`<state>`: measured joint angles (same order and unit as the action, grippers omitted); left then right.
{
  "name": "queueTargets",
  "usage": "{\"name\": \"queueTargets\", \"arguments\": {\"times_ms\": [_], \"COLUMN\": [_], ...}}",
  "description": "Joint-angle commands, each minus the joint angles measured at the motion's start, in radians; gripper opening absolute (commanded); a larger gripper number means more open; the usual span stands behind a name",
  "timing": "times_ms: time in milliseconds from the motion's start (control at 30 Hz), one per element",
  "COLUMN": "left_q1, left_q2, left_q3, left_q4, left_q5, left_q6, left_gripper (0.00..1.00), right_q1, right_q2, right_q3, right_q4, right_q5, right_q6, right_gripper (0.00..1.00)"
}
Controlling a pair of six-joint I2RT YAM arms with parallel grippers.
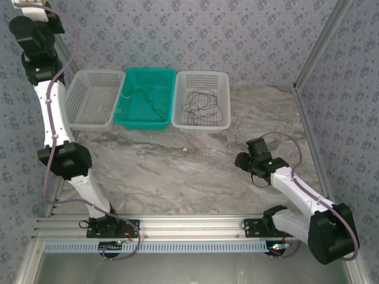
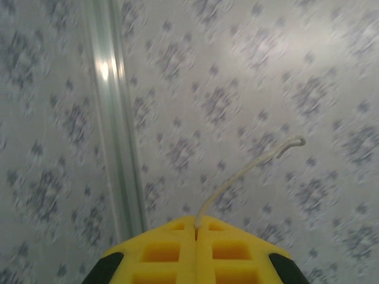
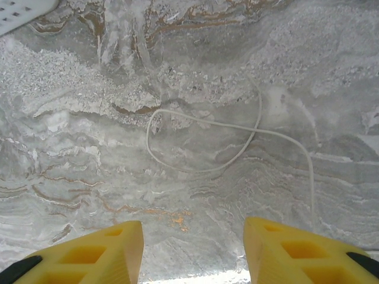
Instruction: Untangle the cables
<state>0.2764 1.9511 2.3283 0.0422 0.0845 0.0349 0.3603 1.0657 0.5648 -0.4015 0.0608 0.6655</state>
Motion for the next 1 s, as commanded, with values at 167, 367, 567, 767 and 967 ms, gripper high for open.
{"name": "queueTargets", "arguments": {"times_ms": [167,367,567,767,967], "left_q1": [0.037,-0.049,-0.049,-0.048,-0.049], "left_q2": [-0.002,-0.026,0.011,-0.054,-0.238], "left_q3": [-0.134,-0.417,-0.552,-0.595,-0.628], "left_q4": [-0.049,-0.042,-0.061,-0.055,-0.079], "left_q5": [0.048,-0.027,-0.071,-0.028,0.09], "left_q6": [0.006,0.206,0.096,0.005,-0.199], "left_gripper": [0.0,0.0,0.1,0.56,0.8], "right_q1": [0.033,0.07,0.084,0.088,0.086], "right_q2": [0.116,0.148,0.12,0.082,0.058], "right_q3": [0.09,0.112,0.114,0.106,0.118], "right_q4": [-0.029,-0.039,-0.059,-0.076,-0.086], "right_q5": [0.026,0.041,0.058,0.08,0.099], "right_q6": [0.012,0.013,0.016,0.022,-0.008], "right_gripper": [0.5,0.5,0.5,0.5,0.51]}}
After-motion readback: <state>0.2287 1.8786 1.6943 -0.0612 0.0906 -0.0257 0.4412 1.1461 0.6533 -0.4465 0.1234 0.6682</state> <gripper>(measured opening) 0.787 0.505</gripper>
